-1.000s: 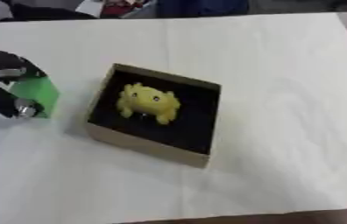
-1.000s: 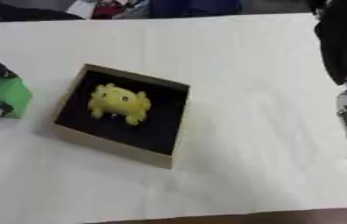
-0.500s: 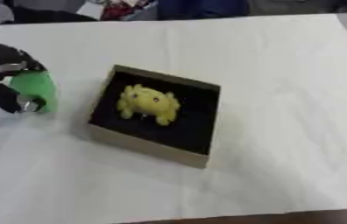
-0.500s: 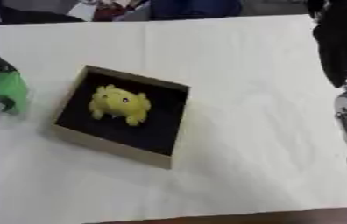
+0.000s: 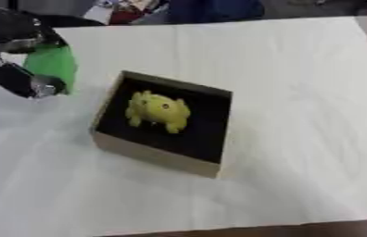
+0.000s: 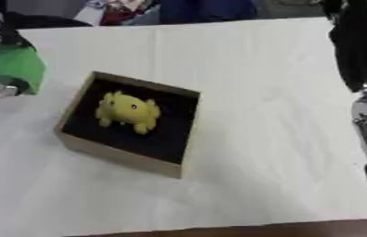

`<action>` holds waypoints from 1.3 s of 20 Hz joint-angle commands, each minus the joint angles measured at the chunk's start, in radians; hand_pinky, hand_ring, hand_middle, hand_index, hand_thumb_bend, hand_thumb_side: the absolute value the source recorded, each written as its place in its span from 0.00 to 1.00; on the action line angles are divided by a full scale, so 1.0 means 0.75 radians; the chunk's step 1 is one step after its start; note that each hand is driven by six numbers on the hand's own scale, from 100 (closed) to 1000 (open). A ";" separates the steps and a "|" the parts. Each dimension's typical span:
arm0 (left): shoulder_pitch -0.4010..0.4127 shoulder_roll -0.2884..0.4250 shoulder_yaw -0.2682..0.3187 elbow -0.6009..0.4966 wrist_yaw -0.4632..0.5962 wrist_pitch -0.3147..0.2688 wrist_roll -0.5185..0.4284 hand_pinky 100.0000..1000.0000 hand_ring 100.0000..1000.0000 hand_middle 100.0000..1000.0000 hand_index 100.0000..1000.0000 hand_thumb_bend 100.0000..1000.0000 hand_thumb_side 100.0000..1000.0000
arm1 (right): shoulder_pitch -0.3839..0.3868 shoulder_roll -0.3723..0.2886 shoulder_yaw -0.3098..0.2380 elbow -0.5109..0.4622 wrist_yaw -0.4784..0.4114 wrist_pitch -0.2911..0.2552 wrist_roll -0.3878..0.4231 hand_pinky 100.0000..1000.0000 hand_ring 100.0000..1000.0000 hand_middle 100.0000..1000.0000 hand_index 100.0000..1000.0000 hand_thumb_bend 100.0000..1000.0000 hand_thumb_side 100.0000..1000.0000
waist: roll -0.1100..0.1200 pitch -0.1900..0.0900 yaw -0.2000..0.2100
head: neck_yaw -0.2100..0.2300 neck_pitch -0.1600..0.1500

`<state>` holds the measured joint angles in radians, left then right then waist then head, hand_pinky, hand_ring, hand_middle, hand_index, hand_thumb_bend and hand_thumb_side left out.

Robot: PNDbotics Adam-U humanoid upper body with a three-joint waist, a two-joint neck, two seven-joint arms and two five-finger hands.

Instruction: Pick up objects on the table and place them in the box.

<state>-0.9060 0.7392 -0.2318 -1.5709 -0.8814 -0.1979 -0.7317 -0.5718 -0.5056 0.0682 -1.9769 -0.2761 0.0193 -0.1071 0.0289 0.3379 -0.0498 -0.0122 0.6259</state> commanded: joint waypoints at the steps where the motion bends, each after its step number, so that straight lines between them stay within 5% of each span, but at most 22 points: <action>1: -0.053 -0.005 -0.012 -0.100 0.019 -0.013 0.005 0.42 0.59 0.56 0.74 0.00 0.42 | -0.011 -0.013 -0.011 -0.025 -0.008 0.004 -0.003 0.99 0.84 0.56 0.93 0.00 0.94 | 0.001 -0.038 0.000 | -0.007 0.012; 8: -0.103 -0.088 -0.058 -0.220 0.069 -0.003 -0.001 0.40 0.58 0.56 0.74 0.00 0.41 | -0.008 -0.006 -0.012 -0.026 -0.014 0.012 -0.008 0.99 0.84 0.56 0.93 0.00 0.94 | 0.003 -0.044 -0.005 | -0.009 0.018; 26: -0.109 -0.184 -0.170 -0.239 0.105 0.046 -0.061 0.40 0.58 0.56 0.74 0.00 0.41 | -0.023 0.017 -0.007 -0.031 -0.020 0.017 -0.010 0.99 0.84 0.56 0.92 0.00 0.93 | -0.001 -0.040 -0.016 | -0.016 0.013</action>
<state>-0.9757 0.5916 -0.3621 -1.7433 -0.8005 -0.1650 -0.7734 -0.5728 -0.4809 0.0684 -1.9776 -0.2855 0.0295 -0.1124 0.0302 0.3277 -0.0613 -0.0209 0.6330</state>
